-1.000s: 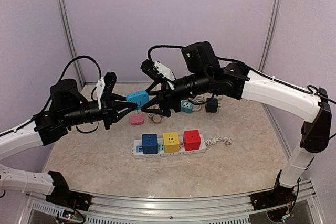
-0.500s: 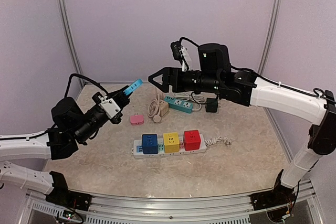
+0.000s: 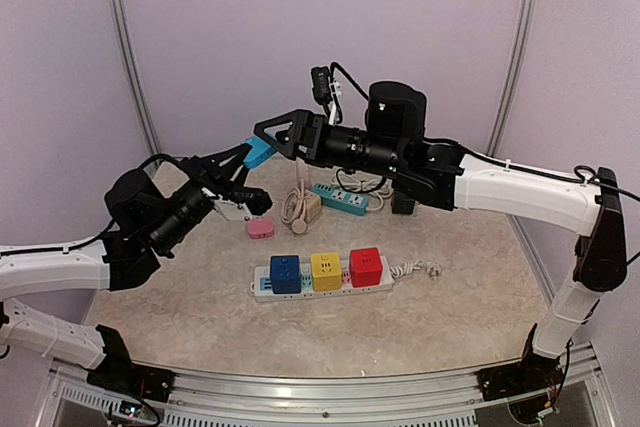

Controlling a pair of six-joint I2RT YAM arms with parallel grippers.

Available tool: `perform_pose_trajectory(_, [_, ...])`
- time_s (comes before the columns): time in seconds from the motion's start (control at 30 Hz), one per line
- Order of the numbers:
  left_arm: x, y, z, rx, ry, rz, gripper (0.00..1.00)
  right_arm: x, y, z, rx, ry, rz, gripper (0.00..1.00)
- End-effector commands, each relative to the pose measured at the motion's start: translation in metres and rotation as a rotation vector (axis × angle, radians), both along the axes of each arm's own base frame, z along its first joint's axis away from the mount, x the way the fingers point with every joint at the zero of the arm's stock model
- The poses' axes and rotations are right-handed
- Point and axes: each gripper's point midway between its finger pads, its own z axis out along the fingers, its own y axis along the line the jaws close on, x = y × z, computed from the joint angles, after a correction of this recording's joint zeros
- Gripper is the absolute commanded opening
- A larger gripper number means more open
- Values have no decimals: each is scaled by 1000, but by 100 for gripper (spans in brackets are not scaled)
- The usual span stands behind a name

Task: Insert the plug
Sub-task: Adjust the plug.

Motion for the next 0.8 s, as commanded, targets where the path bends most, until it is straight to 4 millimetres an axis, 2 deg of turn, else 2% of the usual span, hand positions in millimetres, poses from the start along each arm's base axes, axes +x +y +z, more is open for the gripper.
perform_pose_trajectory(0.0, [-8, -4, 30, 29, -148, -30, 0, 5, 7, -7, -17, 46, -6, 77])
perform_pose_trajectory(0.17, [-6, -4, 30, 47, -161, -33, 0, 7, 8, -7, -13, 53, 4, 77])
perform_pose_trajectory(0.2, [-7, -5, 30, 52, -167, -36, 0, 5, 12, -7, -15, 53, 22, 74])
perform_pose_trajectory(0.3, [-7, -7, 33, 64, -185, -44, 0, 3, 22, -10, -20, 65, 70, 54])
perform_pose_trajectory(0.43, [1, -4, 41, 68, -198, -25, 0, 0, 25, -10, -17, 72, 92, 50])
perform_pose_trajectory(0.5, [6, -1, 44, 71, -201, -11, 0, 0, 24, -10, -15, 70, 93, 42])
perform_pose_trajectory(0.57, [7, 0, 44, 78, -204, -6, 0, -1, 23, -9, -13, 67, 94, 29])
perform_pose_trajectory(0.63, [6, 0, 43, 82, -205, -12, 0, -1, 23, -9, -12, 64, 96, 8])
perform_pose_trajectory(0.67, [6, -1, 41, 84, -202, -12, 0, -1, 22, -8, -12, 62, 94, 0])
perform_pose_trajectory(0.77, [4, -3, 29, 99, -173, -33, 0, 0, 18, -5, -8, 46, 84, 0])
